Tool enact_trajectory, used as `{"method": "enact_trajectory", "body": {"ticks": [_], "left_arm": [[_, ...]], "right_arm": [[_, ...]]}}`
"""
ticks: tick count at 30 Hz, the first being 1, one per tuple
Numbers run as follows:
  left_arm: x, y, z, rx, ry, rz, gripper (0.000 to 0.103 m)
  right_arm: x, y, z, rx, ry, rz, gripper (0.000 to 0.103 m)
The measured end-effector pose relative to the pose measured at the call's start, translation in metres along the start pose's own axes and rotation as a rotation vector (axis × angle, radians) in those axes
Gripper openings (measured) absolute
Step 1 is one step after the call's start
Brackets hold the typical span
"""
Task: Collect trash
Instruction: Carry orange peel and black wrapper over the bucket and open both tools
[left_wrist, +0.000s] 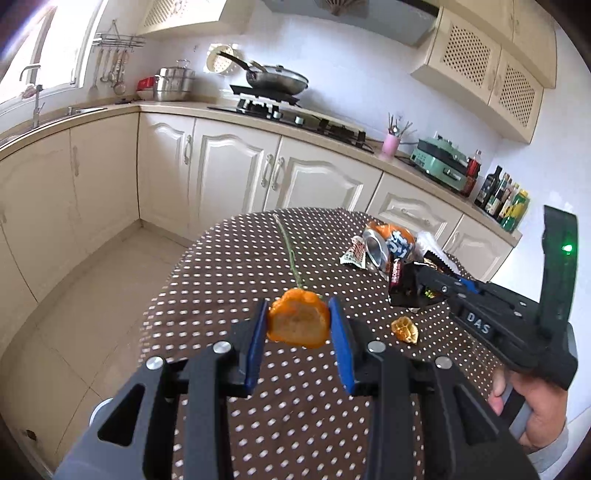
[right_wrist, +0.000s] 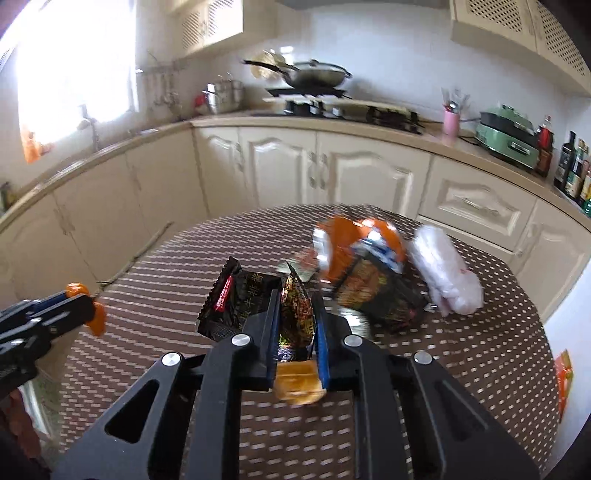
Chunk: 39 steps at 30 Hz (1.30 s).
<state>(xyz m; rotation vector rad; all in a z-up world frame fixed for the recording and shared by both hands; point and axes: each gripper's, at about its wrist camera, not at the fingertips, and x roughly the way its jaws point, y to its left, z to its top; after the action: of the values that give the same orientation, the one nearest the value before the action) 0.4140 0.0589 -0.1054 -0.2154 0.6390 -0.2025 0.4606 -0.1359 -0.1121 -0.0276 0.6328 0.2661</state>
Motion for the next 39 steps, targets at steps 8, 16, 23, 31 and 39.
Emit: {"method": "enact_trajectory", "body": {"ticks": [8,16,23,31,39], "left_arm": [[-0.065,0.057,-0.013,-0.076,-0.065,0.048,0.032],[-0.121,0.140,-0.055,-0.165,-0.081,0.211,0.032],[-0.119,0.227,-0.114,-0.297,0.027,0.323,0.032],[-0.068,0.298,-0.169,-0.411,0.189,0.334,0.032],[-0.012,0.327,-0.182,-0.420,0.270,0.296,0.037]], "right_arm": [[-0.027,0.088,0.002,-0.054,-0.046,0.204,0.015],[-0.016,0.198,-0.014,-0.129,0.016,0.382,0.015],[0.021,0.288,-0.055,-0.211,0.127,0.459,0.015],[0.079,0.336,-0.100,-0.317,0.213,0.402,0.015],[0.121,0.345,-0.121,-0.312,0.250,0.345,0.015]]}}
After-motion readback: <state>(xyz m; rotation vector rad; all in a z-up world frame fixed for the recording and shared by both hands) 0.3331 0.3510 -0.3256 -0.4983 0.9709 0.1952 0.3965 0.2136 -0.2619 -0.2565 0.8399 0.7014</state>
